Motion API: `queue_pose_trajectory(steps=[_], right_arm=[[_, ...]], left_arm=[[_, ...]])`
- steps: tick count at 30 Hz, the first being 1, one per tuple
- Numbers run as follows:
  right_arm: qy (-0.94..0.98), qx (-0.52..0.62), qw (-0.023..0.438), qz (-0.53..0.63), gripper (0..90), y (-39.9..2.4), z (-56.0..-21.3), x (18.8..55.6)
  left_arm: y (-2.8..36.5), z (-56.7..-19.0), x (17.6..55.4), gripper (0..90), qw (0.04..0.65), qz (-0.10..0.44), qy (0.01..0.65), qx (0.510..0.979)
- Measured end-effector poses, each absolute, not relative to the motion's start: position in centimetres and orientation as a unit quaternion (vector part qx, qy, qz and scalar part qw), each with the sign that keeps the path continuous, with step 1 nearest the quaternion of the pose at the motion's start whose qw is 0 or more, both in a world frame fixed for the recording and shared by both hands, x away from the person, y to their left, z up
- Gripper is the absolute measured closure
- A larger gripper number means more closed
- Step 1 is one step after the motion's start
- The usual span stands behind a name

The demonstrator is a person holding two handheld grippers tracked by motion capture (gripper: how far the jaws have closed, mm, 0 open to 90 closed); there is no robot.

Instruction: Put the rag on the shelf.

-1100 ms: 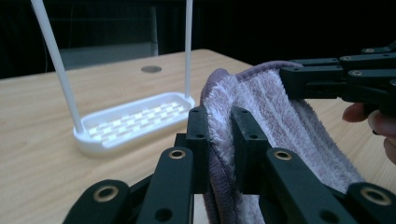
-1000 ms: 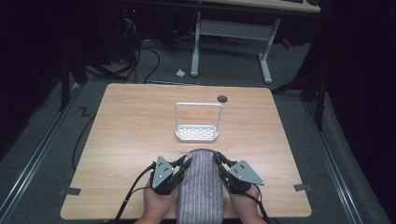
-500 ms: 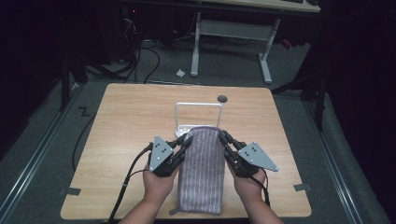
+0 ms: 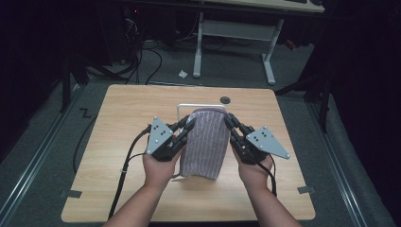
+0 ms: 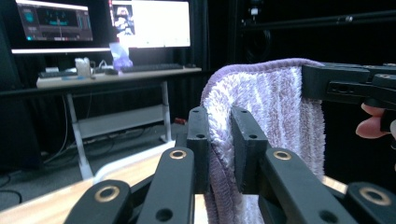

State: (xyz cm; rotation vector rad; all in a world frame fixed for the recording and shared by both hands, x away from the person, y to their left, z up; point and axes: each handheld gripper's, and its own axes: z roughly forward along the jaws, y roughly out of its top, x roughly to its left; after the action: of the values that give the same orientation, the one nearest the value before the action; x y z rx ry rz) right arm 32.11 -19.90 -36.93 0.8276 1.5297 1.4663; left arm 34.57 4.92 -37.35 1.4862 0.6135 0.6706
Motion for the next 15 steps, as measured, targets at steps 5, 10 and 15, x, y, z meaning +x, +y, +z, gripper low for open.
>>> queue_pose_trajectory(steps=[5, 10, 15], right_arm=[[0.6, 0.327, 0.427, 0.592, 83.7, -20.1, -35.6, 32.5], [0.595, 0.327, 0.43, 0.595, 83.7, -20.3, -34.3, 33.1], [0.598, 0.33, 0.426, 0.594, 83.7, -20.4, -33.9, 33.8]], left_arm=[[5.0, -36.0, 35.2, 79.2, 0.651, 0.299, 0.264, 0.646], [4.8, -35.2, 35.7, 79.2, 0.65, 0.303, 0.264, 0.644], [4.8, -35.1, 36.6, 79.0, 0.653, 0.29, 0.264, 0.648]])
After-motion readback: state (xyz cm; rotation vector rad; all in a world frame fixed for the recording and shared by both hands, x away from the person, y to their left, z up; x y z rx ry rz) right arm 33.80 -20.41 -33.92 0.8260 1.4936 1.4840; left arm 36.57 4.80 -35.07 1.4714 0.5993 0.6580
